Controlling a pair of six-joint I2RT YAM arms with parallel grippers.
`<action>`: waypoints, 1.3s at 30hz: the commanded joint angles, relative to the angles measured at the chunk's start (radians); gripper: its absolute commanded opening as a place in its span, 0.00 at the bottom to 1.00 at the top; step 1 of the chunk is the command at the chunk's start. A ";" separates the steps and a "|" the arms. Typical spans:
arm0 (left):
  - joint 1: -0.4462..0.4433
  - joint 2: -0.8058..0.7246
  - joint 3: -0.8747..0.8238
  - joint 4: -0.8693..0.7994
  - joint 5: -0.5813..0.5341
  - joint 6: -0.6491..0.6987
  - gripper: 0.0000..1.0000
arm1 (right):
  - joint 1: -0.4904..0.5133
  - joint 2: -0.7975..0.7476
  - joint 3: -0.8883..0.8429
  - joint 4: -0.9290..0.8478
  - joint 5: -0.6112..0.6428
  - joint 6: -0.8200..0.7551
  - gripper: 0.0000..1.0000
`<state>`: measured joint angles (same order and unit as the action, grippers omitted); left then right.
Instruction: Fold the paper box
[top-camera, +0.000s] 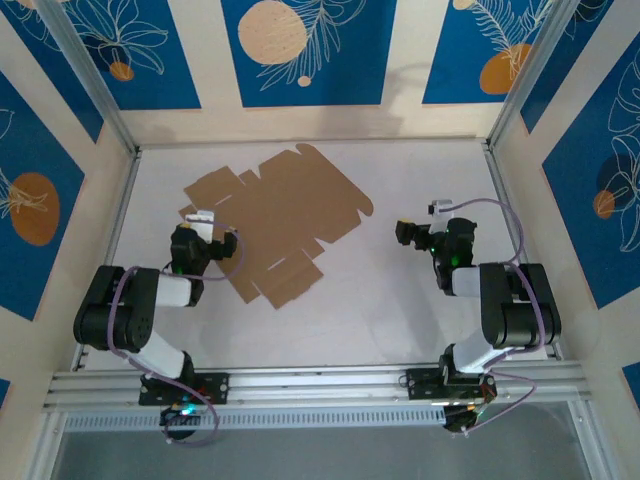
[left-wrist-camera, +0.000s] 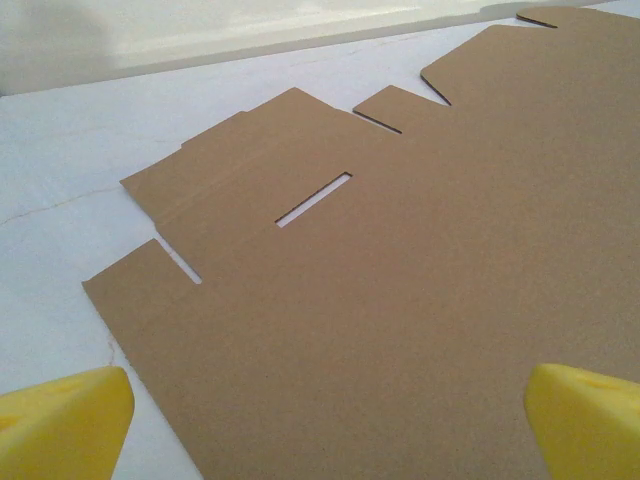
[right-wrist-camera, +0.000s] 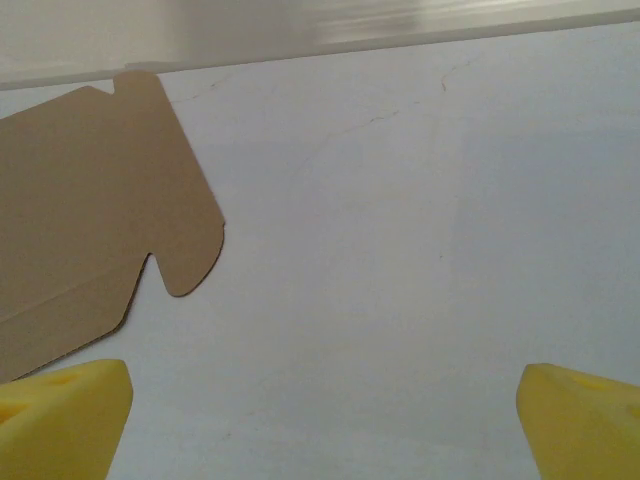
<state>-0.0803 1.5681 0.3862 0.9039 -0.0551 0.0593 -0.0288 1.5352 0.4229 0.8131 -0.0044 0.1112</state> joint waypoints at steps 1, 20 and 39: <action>0.011 -0.010 -0.006 0.015 0.018 -0.001 1.00 | -0.006 -0.007 -0.004 -0.003 -0.025 -0.017 0.99; 0.010 -0.010 -0.004 0.015 0.018 -0.001 1.00 | -0.003 -0.007 -0.003 -0.003 -0.022 -0.018 0.99; -0.189 -0.618 0.256 -0.727 -0.096 -0.231 1.00 | 0.447 -0.408 0.386 -0.734 0.202 -0.018 0.99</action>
<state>-0.1978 1.0195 0.5320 0.4744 -0.2001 -0.0467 0.2939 1.1873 0.6987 0.3233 0.1425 0.0814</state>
